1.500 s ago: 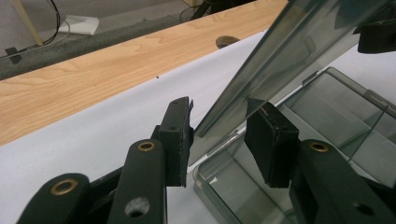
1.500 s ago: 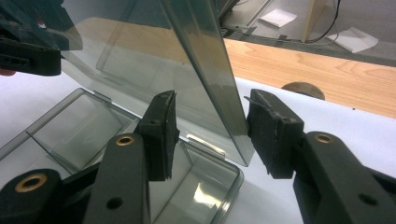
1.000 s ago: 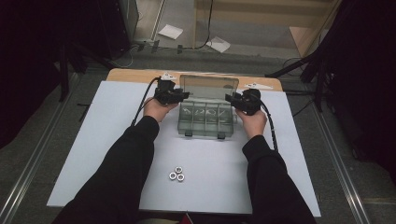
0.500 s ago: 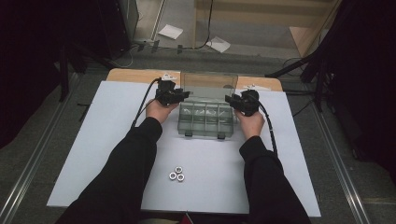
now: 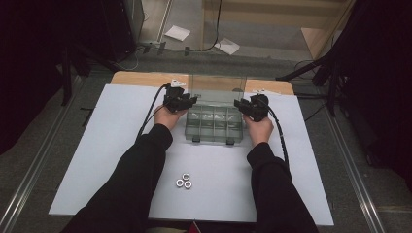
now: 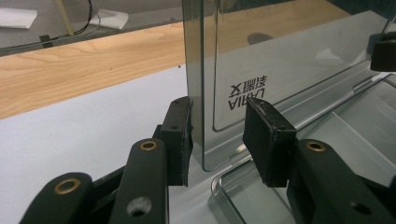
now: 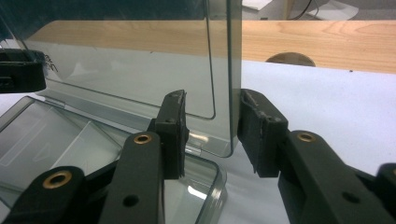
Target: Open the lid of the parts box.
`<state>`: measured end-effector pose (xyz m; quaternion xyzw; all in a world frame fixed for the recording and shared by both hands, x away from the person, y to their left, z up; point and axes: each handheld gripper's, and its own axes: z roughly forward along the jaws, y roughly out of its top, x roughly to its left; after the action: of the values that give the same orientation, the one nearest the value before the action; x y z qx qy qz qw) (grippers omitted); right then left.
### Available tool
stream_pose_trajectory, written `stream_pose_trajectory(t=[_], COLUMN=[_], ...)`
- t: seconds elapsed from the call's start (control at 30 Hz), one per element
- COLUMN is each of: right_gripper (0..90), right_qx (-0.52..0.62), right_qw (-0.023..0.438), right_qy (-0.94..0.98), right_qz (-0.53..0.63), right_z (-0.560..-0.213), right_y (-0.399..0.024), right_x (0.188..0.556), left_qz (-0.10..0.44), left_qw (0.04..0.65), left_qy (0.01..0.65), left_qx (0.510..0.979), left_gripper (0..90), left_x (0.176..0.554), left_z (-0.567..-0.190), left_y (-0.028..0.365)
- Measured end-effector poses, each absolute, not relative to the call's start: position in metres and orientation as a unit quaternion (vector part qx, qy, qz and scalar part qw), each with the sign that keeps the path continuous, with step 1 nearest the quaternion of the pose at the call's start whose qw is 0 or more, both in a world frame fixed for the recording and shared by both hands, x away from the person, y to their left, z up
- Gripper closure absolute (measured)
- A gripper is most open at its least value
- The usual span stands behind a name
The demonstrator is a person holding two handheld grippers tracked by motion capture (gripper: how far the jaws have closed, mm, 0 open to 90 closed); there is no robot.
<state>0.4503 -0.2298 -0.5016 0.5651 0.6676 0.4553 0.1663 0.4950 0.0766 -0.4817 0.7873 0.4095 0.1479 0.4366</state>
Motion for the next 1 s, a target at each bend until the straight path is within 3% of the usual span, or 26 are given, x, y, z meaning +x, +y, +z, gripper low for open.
stream_pose_trajectory(t=[1.0], right_gripper=[63.3], right_qx=[0.598], right_qw=[0.138], right_qy=[0.645], right_qz=[0.455], right_z=[-0.513], right_y=[-0.230], right_x=[0.454], left_qz=[0.126], left_qw=[0.441], left_qy=[0.442], left_qx=[0.771], left_gripper=[57.4], left_x=[0.502], left_z=[-0.497], left_y=[0.075])
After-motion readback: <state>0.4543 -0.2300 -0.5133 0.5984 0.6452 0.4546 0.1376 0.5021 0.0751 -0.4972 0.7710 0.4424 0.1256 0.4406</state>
